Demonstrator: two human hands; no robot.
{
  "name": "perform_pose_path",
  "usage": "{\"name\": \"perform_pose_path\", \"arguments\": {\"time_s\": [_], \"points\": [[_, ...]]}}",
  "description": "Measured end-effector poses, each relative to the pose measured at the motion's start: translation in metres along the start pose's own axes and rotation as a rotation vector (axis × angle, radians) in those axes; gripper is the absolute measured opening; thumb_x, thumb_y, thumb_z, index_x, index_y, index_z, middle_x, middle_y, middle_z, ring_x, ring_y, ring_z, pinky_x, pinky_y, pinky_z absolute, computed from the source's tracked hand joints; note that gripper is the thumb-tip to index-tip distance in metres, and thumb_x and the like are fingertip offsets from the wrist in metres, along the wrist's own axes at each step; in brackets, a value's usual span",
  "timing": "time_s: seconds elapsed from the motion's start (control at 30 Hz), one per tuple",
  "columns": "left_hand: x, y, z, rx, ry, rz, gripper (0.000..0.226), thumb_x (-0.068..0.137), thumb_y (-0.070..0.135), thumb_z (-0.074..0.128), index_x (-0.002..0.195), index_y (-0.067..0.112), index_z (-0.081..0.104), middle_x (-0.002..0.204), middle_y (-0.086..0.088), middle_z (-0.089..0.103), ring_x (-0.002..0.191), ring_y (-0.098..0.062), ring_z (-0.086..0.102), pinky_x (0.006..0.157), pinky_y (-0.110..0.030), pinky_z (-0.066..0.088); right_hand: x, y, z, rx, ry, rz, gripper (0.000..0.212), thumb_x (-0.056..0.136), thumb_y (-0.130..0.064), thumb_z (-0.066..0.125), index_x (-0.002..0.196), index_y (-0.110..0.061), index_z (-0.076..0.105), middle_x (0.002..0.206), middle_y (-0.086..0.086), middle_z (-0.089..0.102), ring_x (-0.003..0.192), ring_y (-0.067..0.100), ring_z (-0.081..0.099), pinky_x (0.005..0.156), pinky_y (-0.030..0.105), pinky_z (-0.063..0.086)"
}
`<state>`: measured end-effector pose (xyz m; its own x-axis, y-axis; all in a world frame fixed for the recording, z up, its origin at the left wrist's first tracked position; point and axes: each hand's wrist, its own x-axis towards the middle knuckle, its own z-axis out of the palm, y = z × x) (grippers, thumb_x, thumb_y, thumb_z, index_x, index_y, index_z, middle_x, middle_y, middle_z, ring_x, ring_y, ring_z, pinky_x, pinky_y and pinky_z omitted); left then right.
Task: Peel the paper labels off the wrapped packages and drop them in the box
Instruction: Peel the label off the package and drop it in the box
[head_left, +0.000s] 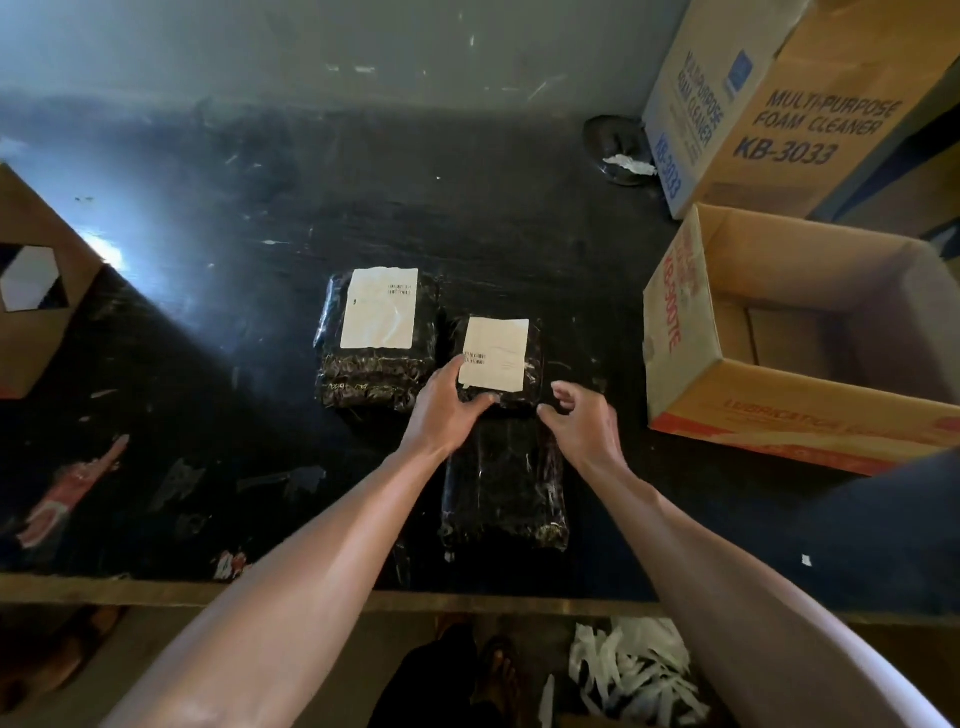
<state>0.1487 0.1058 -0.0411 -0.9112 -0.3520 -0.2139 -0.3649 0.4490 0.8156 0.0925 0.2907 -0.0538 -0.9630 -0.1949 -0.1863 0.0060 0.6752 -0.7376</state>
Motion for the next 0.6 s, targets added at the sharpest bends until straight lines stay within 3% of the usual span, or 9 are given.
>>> {"name": "perform_pose_path", "arguments": {"time_s": [0.2, 0.4, 0.6], "points": [[0.053, 0.017, 0.003, 0.024, -0.049, -0.061, 0.077, 0.089, 0.034, 0.07, 0.152, 0.016, 0.031, 0.148, -0.006, 0.046, 0.134, -0.022, 0.045, 0.11, -0.038, 0.037, 0.046, -0.024, 0.004, -0.074, 0.035, -0.027, 0.047, 0.092, -0.023, 0.072, 0.136, -0.012, 0.059, 0.135, 0.005, 0.065, 0.125, 0.016, 0.061, 0.102, 0.03, 0.048], [0.099, 0.017, 0.005, 0.102, -0.058, -0.083, 0.069, 0.085, 0.034, 0.071, 0.145, 0.02, 0.04, 0.141, -0.003, 0.05, 0.13, -0.023, 0.049, 0.104, -0.045, 0.045, 0.098, -0.039, 0.013, -0.148, 0.048, 0.025, 0.045, 0.093, -0.02, 0.071, 0.136, -0.012, 0.06, 0.134, 0.005, 0.065, 0.122, 0.017, 0.063, 0.098, 0.03, 0.05], [0.117, 0.01, 0.018, 0.046, 0.033, -0.174, 0.065, 0.088, 0.024, 0.07, 0.143, 0.015, 0.037, 0.136, -0.005, 0.056, 0.123, -0.023, 0.055, 0.1, -0.04, 0.049, 0.138, -0.042, 0.028, -0.208, 0.024, 0.081, 0.04, 0.094, -0.018, 0.07, 0.132, -0.011, 0.063, 0.13, 0.005, 0.067, 0.118, 0.016, 0.065, 0.095, 0.026, 0.049]]}}
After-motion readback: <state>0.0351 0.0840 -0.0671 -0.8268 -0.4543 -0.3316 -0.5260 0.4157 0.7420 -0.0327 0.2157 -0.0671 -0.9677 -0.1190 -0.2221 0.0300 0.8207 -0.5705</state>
